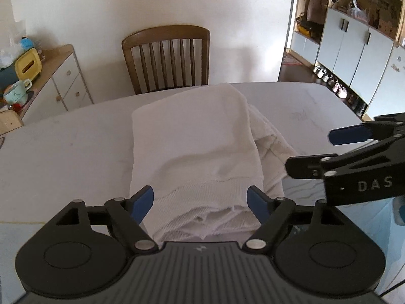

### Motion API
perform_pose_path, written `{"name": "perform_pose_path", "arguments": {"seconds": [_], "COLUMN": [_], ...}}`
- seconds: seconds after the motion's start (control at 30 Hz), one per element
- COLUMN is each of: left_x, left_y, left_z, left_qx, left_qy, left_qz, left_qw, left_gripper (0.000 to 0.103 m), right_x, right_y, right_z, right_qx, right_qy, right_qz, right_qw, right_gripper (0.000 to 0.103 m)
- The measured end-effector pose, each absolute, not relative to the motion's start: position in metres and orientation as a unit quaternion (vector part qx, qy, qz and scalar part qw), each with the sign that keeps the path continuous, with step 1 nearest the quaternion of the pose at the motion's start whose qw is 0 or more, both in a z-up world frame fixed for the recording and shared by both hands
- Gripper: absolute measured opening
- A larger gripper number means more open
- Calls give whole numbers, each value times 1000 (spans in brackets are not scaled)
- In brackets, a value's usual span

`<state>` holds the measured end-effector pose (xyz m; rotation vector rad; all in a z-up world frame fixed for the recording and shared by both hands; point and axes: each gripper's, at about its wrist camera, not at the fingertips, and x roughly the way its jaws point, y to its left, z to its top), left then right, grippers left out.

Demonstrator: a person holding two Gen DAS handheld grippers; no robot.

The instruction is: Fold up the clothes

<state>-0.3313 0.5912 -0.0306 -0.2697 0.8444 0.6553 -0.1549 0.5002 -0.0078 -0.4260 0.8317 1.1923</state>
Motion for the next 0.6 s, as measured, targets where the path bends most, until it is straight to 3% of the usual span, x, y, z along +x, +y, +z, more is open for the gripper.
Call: {"name": "perform_pose_path", "arguments": {"seconds": [0.6], "left_x": [-345], "left_y": [552], "left_z": [-29], "left_qx": [-168], "left_qy": [396], "left_qz": [354], "left_qw": [831], "left_gripper": [81], "right_x": [-171], "right_y": [439], "right_z": [-16], "right_qx": [-200], "right_qy": [370], "right_qz": [524], "right_qw": [740], "right_gripper": [103]}}
